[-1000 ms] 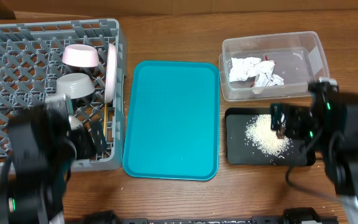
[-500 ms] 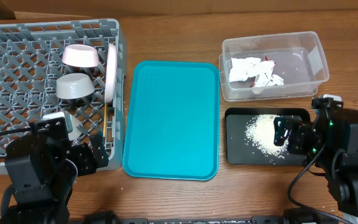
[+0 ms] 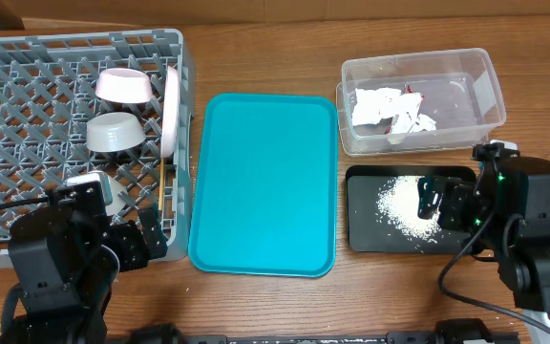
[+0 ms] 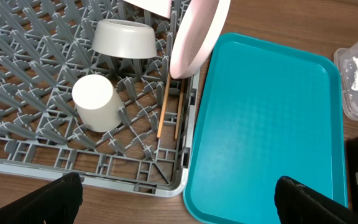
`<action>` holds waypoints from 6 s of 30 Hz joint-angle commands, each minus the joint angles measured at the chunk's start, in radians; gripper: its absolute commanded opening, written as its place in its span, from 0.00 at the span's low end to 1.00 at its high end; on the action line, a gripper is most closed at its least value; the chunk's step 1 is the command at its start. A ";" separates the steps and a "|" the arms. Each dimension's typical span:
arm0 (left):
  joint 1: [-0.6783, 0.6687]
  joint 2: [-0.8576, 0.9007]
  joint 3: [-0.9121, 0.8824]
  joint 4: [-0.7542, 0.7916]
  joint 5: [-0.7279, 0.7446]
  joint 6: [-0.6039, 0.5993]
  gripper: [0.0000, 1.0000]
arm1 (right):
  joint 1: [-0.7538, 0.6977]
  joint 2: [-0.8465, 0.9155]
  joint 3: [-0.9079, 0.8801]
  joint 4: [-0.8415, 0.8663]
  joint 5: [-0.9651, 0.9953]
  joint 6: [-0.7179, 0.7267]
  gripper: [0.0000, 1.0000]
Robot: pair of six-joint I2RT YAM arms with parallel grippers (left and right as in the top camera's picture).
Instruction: Sort waste into correct bins and load items into the dishwasher
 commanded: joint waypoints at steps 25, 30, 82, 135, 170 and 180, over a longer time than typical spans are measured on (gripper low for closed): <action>-0.002 0.002 -0.005 -0.001 0.008 0.009 1.00 | 0.018 -0.785 -0.800 0.886 0.002 -0.030 1.00; -0.002 0.002 -0.005 -0.001 0.008 0.008 1.00 | 0.018 -0.871 -0.916 1.039 0.003 -0.031 1.00; -0.002 0.002 -0.005 -0.004 0.008 0.009 1.00 | -0.005 -0.878 -1.032 1.004 0.002 -0.134 1.00; -0.219 -0.739 -1.198 1.151 -0.026 -0.018 1.00 | -0.005 -0.878 -1.032 1.004 0.002 -0.134 1.00; -0.219 -0.738 -1.198 1.151 -0.026 -0.018 1.00 | -0.005 -0.878 -1.032 1.004 0.002 -0.134 1.00; -0.219 -0.738 -1.198 1.151 -0.026 -0.018 1.00 | -0.005 -0.878 -1.032 1.004 0.002 -0.134 1.00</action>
